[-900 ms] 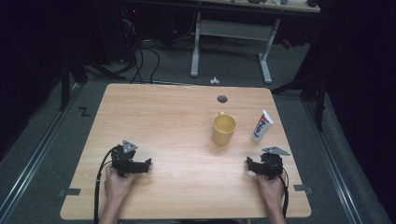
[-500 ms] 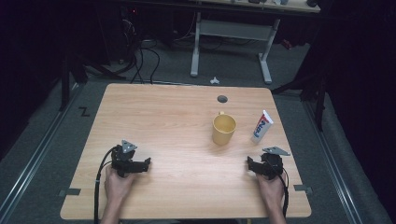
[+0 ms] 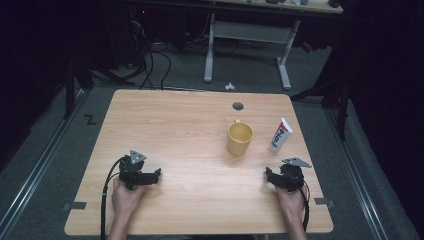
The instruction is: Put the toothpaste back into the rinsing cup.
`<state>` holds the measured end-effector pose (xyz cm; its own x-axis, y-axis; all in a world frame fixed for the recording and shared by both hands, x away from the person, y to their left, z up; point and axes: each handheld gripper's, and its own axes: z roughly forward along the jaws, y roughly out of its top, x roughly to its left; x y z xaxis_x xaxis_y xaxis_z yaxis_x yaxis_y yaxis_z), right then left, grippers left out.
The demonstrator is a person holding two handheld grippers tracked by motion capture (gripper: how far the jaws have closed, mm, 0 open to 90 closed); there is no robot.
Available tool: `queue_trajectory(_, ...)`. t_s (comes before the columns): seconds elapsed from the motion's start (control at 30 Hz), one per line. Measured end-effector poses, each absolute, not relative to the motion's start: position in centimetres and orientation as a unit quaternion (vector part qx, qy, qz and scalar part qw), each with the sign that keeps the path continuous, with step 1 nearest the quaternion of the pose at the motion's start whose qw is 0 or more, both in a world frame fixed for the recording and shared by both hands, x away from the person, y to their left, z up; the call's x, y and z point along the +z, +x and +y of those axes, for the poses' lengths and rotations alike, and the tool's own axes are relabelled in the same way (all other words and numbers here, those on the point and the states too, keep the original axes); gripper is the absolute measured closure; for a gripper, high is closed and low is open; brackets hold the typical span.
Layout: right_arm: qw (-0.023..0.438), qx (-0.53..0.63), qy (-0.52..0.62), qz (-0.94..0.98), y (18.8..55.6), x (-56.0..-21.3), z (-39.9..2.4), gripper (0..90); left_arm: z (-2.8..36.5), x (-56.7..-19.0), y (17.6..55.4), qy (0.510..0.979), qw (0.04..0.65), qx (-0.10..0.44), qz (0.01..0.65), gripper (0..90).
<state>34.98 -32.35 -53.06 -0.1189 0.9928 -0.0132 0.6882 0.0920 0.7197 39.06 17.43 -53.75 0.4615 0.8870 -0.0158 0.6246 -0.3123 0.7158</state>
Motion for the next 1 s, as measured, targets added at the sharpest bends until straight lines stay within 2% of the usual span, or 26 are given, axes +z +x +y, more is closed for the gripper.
queue_trajectory(0.2, 0.265, 0.288, 0.608, 0.691, 34.8, -52.8, -32.3, 30.7, 17.5, -53.7, 39.0, 0.784, 0.336, 0.197, 0.483, 9.4)
queue_trajectory(0.7, 0.284, 0.309, 0.589, 0.691, 33.4, -50.9, -32.4, 33.9, 17.5, -53.7, 39.0, 0.781, 0.338, 0.200, 0.486, 11.3)
queue_trajectory(1.0, 0.281, 0.320, 0.589, 0.687, 34.3, -49.3, -32.9, 35.8, 17.5, -53.7, 39.0, 0.781, 0.338, 0.200, 0.486, 11.6)
